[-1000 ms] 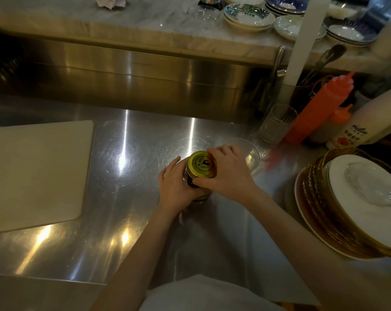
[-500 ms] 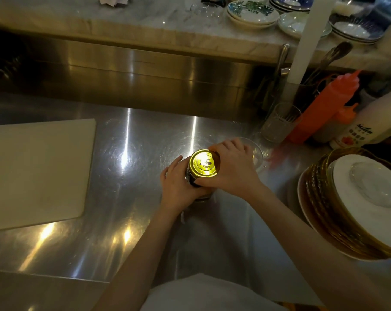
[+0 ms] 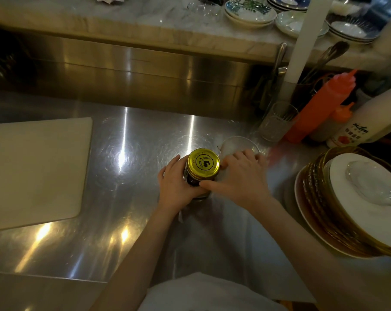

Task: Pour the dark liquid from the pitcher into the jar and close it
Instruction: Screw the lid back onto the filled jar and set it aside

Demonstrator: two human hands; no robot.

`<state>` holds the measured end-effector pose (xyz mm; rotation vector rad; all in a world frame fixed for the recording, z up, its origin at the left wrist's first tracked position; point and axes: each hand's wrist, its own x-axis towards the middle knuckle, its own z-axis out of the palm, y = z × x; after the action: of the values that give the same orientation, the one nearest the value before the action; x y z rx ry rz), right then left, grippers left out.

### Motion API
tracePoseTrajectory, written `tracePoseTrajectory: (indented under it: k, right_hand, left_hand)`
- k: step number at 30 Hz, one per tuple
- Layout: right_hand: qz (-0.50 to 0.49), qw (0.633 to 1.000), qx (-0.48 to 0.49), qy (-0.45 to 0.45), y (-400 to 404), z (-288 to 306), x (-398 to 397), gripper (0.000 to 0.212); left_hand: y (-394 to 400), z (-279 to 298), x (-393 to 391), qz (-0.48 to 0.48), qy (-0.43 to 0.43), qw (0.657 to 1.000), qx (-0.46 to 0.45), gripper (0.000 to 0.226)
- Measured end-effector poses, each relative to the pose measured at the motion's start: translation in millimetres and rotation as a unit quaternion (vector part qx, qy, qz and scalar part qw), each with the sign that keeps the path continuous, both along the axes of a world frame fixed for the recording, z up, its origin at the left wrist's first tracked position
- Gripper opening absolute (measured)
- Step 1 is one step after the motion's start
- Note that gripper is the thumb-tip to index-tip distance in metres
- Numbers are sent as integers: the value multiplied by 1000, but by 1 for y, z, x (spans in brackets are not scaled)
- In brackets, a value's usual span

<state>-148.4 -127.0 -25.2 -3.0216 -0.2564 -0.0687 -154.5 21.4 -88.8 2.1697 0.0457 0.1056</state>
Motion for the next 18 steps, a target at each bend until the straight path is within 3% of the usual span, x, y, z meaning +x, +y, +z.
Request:
tracePoseTrajectory:
  k: [3,6,8,14,18]
  right_hand:
    - [26,997,78,-3,-5,4,7,68]
    - [120,970,191,88,-1,-5,19,89]
    - [147,966,191,96,2,-10,21,87]
    - [120,991,48,-22,-3,-12,15,80]
    - [71,983,111,-126,-13,-5,14,57]
  left_hand:
    - [0,1,-1,-2,4,1000,4,91]
    - [1,-2,1,-7,9,1000,7,90]
    - [1,-3,2,-8,11,1000,9,90]
    - [2,-4,1,-13,10,1000,14,102]
    - [-1,2,-1,4,16,1000,3,96]
